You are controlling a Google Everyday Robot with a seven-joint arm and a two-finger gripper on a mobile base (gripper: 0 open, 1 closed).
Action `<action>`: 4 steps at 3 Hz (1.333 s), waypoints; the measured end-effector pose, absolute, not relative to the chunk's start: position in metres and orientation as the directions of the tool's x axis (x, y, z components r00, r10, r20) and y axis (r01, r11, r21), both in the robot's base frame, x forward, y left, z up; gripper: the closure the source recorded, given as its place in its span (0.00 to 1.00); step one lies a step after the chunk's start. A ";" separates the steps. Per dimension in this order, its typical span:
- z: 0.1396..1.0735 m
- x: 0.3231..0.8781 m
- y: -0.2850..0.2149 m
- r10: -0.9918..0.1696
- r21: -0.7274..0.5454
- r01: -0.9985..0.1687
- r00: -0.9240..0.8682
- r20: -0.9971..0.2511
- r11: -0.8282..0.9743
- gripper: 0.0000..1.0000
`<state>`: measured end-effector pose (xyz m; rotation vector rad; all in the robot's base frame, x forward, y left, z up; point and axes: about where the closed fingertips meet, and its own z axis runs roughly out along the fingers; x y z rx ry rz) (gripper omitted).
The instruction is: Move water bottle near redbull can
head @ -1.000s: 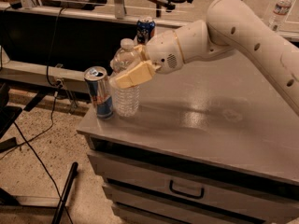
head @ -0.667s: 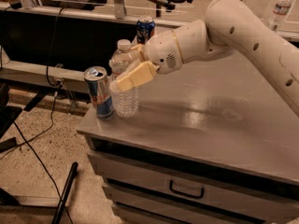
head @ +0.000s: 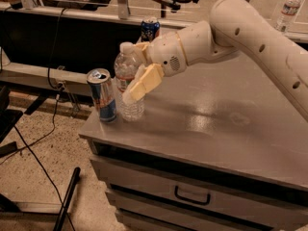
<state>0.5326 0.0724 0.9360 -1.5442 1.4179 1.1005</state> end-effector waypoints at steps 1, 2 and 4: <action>0.938 0.534 0.063 -0.368 0.008 -0.996 0.024 -0.930 -0.085 0.00; 0.946 0.537 0.035 -0.403 -0.027 -0.998 0.044 -0.914 -0.048 0.00; 0.951 0.538 -0.005 -0.421 -0.043 -0.999 0.043 -0.906 -0.010 0.00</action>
Offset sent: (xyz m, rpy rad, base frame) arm 0.0092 -0.0826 0.0219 -0.1073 -0.1011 -0.1130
